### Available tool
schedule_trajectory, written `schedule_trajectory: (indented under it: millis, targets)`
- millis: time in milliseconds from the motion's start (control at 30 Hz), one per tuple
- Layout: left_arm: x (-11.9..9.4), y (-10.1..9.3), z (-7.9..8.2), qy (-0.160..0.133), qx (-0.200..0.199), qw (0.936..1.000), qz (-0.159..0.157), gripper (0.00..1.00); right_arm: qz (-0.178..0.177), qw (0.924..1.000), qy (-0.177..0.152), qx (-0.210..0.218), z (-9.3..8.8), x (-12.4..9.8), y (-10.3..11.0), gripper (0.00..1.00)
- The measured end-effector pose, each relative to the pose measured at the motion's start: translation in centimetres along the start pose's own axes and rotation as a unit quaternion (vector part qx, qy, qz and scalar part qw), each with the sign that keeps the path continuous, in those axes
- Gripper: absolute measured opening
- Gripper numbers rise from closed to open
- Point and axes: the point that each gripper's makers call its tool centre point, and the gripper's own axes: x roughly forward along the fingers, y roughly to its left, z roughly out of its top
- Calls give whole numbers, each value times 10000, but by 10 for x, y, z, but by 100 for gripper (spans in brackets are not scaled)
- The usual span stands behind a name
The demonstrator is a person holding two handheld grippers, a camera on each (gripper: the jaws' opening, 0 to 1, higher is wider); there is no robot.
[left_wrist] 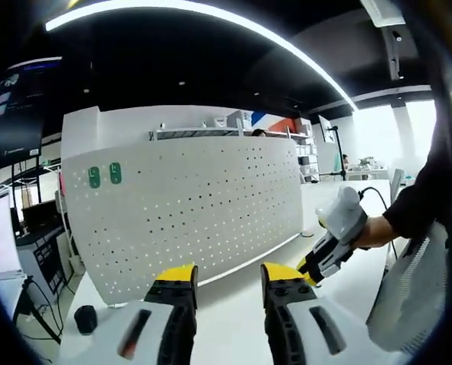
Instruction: Insert the hook assembly into the mounting plate slot until the hook locks in place.
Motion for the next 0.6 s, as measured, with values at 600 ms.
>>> schedule_trajectory:
  millis: [600]
  targets:
    - [1, 0, -2, 55, 43, 10000, 22, 33, 5, 9993, 371, -35, -19, 20, -5, 6]
